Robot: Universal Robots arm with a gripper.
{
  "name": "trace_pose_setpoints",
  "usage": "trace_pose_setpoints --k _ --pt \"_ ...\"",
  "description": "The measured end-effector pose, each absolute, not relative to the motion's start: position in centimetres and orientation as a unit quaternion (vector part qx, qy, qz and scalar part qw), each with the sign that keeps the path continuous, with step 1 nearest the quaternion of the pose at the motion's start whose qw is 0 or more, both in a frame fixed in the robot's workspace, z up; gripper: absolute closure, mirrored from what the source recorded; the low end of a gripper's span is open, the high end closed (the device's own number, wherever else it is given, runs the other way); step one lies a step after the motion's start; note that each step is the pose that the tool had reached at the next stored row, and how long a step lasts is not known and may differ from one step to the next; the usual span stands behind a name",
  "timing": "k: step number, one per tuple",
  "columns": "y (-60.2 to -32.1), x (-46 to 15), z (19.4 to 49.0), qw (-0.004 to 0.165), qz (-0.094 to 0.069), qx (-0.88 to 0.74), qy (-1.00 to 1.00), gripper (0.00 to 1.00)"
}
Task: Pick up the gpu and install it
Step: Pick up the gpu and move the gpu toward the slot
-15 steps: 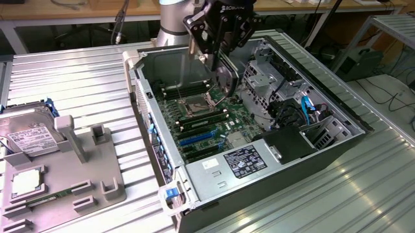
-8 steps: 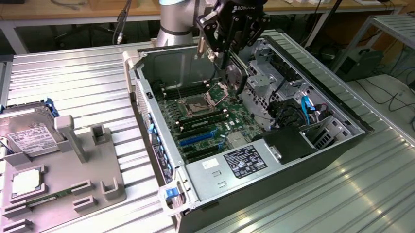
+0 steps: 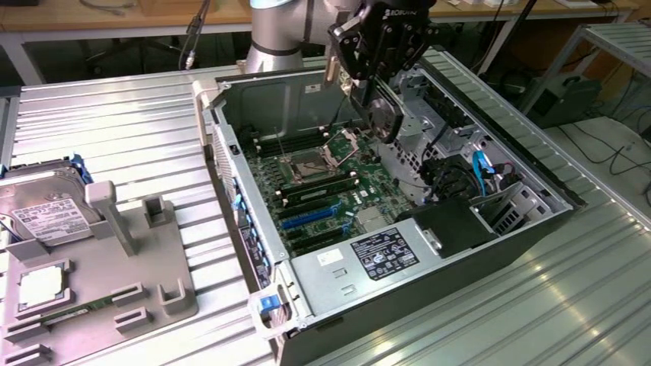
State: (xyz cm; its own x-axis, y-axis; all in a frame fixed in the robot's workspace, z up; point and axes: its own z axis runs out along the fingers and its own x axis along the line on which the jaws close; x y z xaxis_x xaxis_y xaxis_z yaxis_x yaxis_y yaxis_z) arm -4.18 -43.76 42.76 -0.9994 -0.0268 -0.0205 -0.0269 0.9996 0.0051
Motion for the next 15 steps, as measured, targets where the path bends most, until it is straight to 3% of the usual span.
trace_pose_setpoints --k 15 --pt "-43.5 -2.1 42.4 0.010 0.002 0.003 1.000 0.72"
